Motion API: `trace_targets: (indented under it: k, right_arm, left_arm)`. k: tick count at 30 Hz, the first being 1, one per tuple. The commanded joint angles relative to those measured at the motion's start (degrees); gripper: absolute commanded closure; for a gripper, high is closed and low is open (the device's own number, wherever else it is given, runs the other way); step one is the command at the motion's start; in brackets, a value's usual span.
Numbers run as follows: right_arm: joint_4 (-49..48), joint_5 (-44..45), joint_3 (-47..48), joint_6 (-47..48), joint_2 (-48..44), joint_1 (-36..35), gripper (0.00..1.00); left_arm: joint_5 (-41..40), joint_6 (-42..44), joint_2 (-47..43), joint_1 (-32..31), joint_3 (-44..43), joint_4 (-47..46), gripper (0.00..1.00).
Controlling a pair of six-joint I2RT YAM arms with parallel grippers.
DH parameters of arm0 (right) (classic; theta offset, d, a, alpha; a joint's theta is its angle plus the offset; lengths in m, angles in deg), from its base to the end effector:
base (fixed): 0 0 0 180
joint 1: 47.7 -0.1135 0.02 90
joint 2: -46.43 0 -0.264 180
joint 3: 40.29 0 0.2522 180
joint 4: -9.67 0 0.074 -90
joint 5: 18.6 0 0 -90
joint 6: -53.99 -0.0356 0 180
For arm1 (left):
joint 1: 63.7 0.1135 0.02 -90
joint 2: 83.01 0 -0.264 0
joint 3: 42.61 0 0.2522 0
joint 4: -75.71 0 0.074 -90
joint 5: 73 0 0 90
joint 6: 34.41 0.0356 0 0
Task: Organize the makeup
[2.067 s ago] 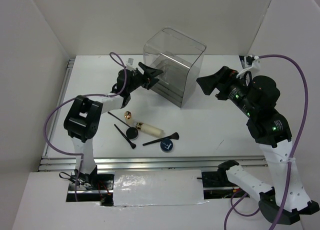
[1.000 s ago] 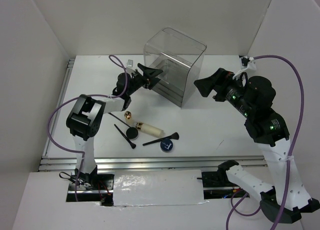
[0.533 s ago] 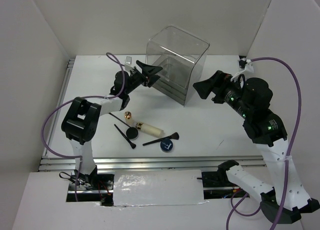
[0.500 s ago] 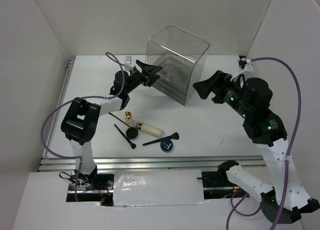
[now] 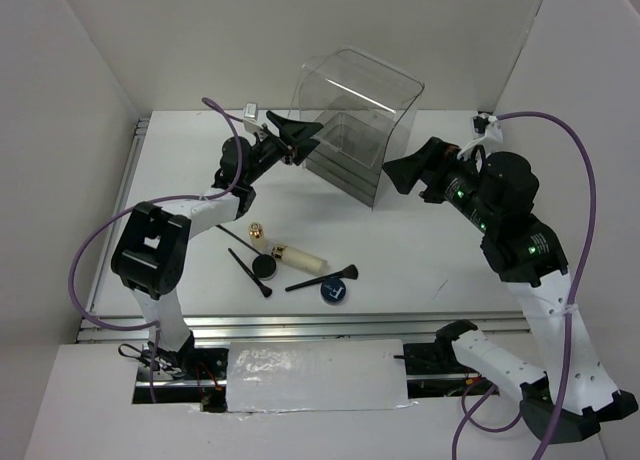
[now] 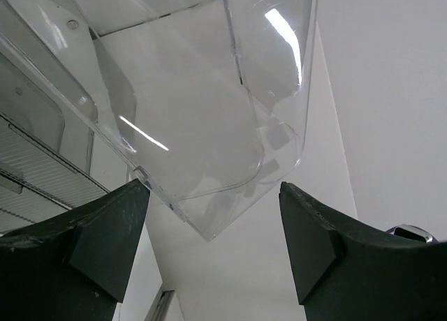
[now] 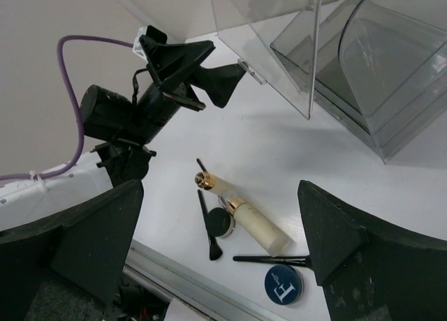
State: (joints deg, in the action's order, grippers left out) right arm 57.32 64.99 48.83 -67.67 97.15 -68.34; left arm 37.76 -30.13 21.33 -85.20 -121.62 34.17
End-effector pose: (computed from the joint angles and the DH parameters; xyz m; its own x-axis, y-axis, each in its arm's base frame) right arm 0.1469 0.0596 0.4569 -0.3660 0.4195 -0.8307 -0.3070 0.7882 0.5333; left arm 0.3828 -0.1643 0.2913 -0.6382 -0.7508 -0.1703 0.3082 -0.0464 -0.9502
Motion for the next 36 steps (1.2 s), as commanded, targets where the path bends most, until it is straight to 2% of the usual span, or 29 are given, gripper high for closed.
trace_targets:
  k: [1, 27, 36]
  right_arm:
    - [-6.19, 0.09, -1.17, -0.16, 1.48, -0.27, 0.0]
    - [-25.36, -12.65, -0.12, 4.41, 24.77, 5.97, 0.0]
    - [-33.62, -18.88, 2.17, 3.36, 27.51, 6.05, 0.01]
  left_arm:
    - [-0.71, 0.28, -3.87, -0.48, -3.39, -6.04, 0.12]
    - [-0.36, -1.48, -5.9, -0.48, -5.32, -5.87, 0.12]
    - [0.08, 1.07, -8.18, -0.3, -5.85, -1.12, 0.12]
